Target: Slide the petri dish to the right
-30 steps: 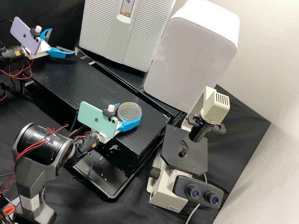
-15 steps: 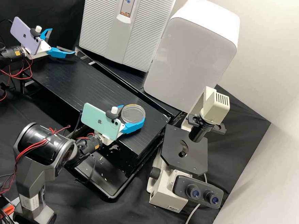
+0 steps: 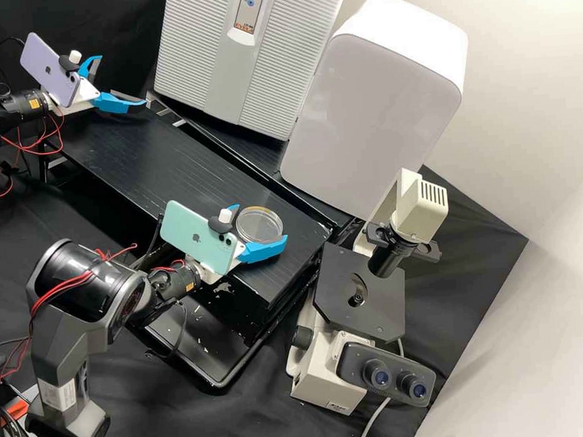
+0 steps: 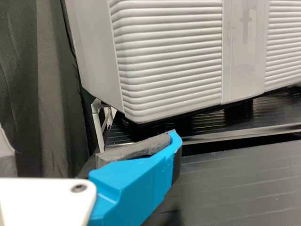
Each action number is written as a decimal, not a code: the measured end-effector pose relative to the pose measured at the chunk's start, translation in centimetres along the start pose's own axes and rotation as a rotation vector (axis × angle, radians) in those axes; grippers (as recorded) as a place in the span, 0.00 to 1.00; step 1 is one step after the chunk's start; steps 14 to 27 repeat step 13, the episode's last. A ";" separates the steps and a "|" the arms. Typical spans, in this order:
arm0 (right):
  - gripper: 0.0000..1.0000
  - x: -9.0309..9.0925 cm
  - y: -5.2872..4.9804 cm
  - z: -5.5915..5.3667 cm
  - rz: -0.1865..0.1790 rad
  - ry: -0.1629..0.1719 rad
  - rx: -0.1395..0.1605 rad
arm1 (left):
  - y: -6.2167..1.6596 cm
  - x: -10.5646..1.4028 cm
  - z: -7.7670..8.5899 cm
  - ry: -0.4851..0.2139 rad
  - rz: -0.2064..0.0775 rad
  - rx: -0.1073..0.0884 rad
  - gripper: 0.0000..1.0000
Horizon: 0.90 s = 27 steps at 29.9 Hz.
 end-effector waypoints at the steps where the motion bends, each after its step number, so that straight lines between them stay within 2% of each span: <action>1: 1.00 0.0 0.0 0.0 0.002 -0.003 0.005 | 0.00 0.0 0.0 0.000 0.000 0.000 1.00; 5: 1.00 -0.6 0.0 0.1 0.039 0.000 0.014 | 0.00 0.0 0.0 0.000 0.000 0.000 1.00; 6: 1.00 -0.9 -0.1 0.2 0.048 0.013 0.025 | 0.00 0.0 0.0 0.000 0.000 0.000 1.00; 8: 1.00 -1.4 -0.1 0.5 0.064 0.051 0.069 | 0.00 0.0 0.0 0.000 0.000 0.000 1.00; 10: 1.00 -1.9 -0.1 0.9 0.074 0.071 0.116 | 0.00 0.0 0.0 0.000 0.000 0.000 1.00; 13: 1.00 -2.5 -0.2 1.1 0.057 0.090 0.147 | 0.00 0.0 0.0 0.000 0.000 0.000 1.00; 27: 1.00 -2.5 -0.2 1.1 0.057 0.090 0.147 | 0.00 0.0 0.0 0.000 0.000 0.000 1.00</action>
